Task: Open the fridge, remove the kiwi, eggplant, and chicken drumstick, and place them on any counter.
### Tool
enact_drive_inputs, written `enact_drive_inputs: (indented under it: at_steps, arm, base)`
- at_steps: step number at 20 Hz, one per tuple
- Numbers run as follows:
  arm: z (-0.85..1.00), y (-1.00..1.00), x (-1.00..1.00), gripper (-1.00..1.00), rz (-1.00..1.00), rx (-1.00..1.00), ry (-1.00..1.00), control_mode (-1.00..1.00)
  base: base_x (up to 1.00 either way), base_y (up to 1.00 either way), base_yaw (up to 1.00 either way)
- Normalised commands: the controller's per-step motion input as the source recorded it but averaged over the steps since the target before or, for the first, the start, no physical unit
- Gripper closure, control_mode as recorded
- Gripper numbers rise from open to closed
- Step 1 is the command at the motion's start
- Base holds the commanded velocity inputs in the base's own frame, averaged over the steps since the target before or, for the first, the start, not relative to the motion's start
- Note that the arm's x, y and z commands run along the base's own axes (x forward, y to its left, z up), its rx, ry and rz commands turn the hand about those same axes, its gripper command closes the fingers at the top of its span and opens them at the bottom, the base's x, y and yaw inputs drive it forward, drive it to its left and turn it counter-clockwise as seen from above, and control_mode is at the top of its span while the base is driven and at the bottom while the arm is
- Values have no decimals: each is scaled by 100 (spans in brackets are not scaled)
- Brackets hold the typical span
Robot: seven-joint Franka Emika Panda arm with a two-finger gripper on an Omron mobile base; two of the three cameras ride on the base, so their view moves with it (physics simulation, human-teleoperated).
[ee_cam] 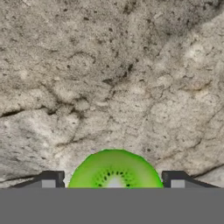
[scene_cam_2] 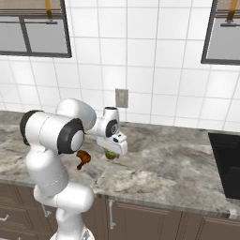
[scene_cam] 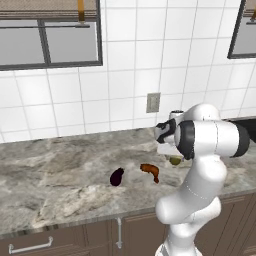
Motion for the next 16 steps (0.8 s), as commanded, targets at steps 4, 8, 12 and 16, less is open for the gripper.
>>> enact_drive_inputs:
  at_steps: [4,8,12,16]
  arm:
    - [2,0,-6,-100,0,1,0,-100]
    - [62,0,-32,-100,0,0,-1,-100]
    - [100,0,-39,-100,0,0,-7,-100]
    - [100,0,-17,-100,2,0,-4,-100]
  base:
    - [0,0,0]
    - [0,0,0]
    - [0,0,0]
    - [0,0,0]
